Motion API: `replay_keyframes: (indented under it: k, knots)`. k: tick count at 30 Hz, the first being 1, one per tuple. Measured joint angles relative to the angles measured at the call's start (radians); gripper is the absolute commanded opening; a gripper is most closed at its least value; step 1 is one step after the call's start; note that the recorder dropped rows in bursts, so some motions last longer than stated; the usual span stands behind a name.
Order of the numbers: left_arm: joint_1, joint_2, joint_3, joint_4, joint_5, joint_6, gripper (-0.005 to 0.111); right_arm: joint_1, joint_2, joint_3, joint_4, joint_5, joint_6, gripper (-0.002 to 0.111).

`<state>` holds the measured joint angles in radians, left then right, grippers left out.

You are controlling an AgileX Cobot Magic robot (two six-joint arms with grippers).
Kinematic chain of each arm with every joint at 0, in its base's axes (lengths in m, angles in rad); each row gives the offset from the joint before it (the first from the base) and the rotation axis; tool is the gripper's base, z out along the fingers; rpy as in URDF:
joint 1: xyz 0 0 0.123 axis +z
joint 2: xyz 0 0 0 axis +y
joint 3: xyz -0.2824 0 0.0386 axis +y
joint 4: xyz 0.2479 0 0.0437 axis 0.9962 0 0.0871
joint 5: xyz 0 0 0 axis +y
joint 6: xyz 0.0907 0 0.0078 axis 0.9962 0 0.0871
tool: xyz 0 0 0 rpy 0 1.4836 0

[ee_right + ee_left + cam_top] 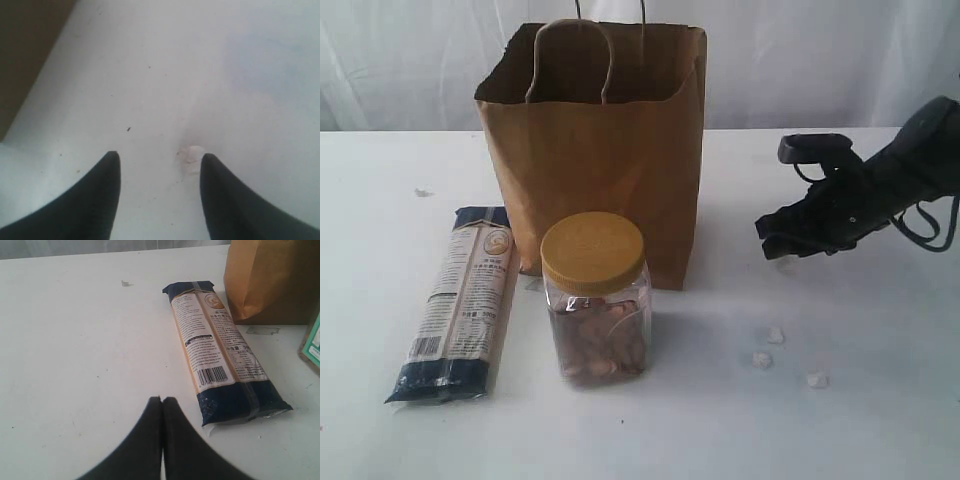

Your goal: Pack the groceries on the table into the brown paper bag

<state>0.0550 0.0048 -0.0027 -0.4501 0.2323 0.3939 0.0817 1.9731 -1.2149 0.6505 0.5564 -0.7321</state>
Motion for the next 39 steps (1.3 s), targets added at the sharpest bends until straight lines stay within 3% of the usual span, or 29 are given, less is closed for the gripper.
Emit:
replay_keyframes:
  k: [9, 19, 29, 37, 39]
  knots:
    - [0.000, 0.000, 0.000, 0.000, 0.000, 0.000, 0.000, 0.000, 0.042, -0.002, -0.017, -0.040, 0.000, 0.040]
    - [0.000, 0.000, 0.000, 0.000, 0.000, 0.000, 0.000, 0.000, 0.043, -0.004, -0.021, -0.018, 0.000, 0.000]
    - [0.000, 0.000, 0.000, 0.000, 0.000, 0.000, 0.000, 0.000, 0.034, -0.008, -0.075, 0.149, 0.036, 0.000]
    - [0.000, 0.000, 0.000, 0.000, 0.000, 0.000, 0.000, 0.000, -0.081, -0.008, -0.184, 0.103, 0.078, 0.000]
    - [0.000, 0.000, 0.000, 0.000, 0.000, 0.000, 0.000, 0.010, -0.089, -0.008, -0.193, 0.077, 0.069, 0.008]
